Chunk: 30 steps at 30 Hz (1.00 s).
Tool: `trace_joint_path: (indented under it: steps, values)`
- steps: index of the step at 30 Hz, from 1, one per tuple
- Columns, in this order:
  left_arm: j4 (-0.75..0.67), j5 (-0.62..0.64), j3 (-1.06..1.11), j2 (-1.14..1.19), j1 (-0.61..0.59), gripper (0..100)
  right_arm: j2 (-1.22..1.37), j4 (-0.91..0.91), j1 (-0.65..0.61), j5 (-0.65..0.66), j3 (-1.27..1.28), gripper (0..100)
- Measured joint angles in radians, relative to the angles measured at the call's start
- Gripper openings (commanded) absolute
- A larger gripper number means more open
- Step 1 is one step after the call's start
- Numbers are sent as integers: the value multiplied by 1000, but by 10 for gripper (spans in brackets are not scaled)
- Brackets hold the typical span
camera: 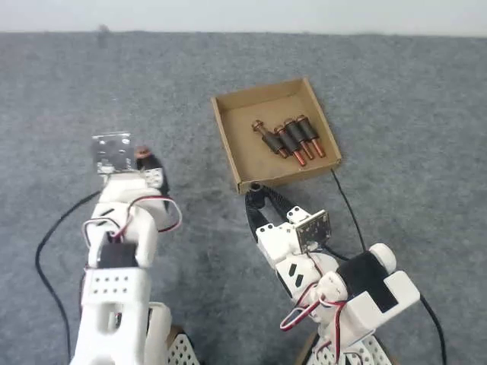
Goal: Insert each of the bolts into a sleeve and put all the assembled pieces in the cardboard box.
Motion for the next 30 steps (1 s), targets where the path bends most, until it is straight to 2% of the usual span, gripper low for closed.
trace_joint_path:
  steps: [8,11,15,19,23,30]
  values:
    - [5,-2,0,-210,207,10,0,0,0,0,0,7]
    - [5,61,0,-215,281,10,0,2,-17,0,0,7]
    - [5,210,0,-215,367,10,0,2,-37,0,0,7]
    - [5,229,0,-215,442,10,0,2,-37,0,0,7]
    - [-28,219,0,-215,471,10,0,2,-54,0,0,7]
    - [-224,216,0,-133,477,10,0,2,-74,0,0,7]
